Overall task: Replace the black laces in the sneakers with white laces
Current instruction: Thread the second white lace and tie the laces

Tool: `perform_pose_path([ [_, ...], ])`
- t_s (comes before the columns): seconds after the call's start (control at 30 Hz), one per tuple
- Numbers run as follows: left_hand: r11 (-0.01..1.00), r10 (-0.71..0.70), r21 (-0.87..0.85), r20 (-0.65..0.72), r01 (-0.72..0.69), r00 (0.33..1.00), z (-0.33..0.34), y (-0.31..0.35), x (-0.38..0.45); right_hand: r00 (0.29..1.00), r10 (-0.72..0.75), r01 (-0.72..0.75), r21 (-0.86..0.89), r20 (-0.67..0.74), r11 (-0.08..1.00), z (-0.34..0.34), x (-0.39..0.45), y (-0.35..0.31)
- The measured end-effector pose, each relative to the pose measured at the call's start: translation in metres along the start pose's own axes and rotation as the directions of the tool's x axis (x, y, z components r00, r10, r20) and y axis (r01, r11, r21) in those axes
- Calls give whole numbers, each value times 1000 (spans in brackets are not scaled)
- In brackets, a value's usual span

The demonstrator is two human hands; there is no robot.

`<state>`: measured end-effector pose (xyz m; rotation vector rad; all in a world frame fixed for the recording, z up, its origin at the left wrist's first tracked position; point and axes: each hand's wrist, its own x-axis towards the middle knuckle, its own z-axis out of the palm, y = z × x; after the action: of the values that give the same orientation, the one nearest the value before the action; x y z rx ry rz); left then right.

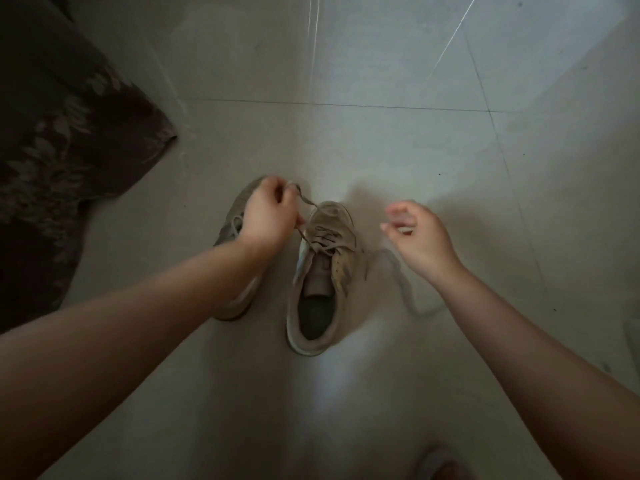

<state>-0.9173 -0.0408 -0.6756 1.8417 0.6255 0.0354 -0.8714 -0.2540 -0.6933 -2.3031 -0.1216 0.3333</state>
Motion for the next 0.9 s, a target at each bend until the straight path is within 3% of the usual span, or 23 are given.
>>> perform_pose_path([
  [0.07, 989, -89, -123, -42, 83, 995, -4, 6, 11, 989, 51, -23, -194, 137, 981, 7, 1, 20],
  [0.17, 946, -141, -302, -61, 116, 988, -10, 16, 21, 960, 28, 105, -452, 277, 886, 18, -7, 42],
  [0.27, 910, -147, -402, -80, 103, 986, -17, 20, 30, 968, -62, 181, -506, 243, 843, 27, -19, 50],
  [0.37, 924, -97, -379, -90, 56, 991, -22, 15, 37, 961, -125, 243, -539, 247, 806, 30, -25, 50],
  [0.47, 951, -87, -301, -40, 71, 995, -20, 8, 37, 978, -30, 100, -331, 208, 938, 28, -31, 36],
  [0.5, 975, -93, -207, -22, 87, 995, -18, 6, 34, 980, 32, 7, -197, 194, 980, 25, -32, 28],
  [0.57, 986, -76, 142, -63, 85, 995, -12, -2, 21, 974, 107, -113, 17, 201, 993, 17, -33, 9],
  [0.6, 952, 4, 303, -126, 35, 992, -9, -3, 10, 969, 103, -118, 55, 226, 992, 11, -33, -3],
  [0.67, 863, 341, 436, -134, -254, 930, -2, 3, -17, 954, 73, -124, 164, 289, 979, 0, -32, -29],
  [0.73, 789, 529, 328, 69, -520, 846, 8, 12, -38, 943, 58, -168, 320, 328, 932, -8, -30, -52],
  [0.77, 807, 513, 237, 173, -541, 841, 13, 15, -47, 941, 62, -194, 382, 332, 904, -10, -29, -61],
  [0.8, 846, 463, 168, 238, -505, 854, 19, 18, -53, 942, 78, -217, 415, 326, 884, -12, -27, -68],
  [0.9, 927, 358, 32, 229, -375, 905, 28, 20, -59, 947, 163, -285, 482, 278, 829, -11, -25, -81],
])
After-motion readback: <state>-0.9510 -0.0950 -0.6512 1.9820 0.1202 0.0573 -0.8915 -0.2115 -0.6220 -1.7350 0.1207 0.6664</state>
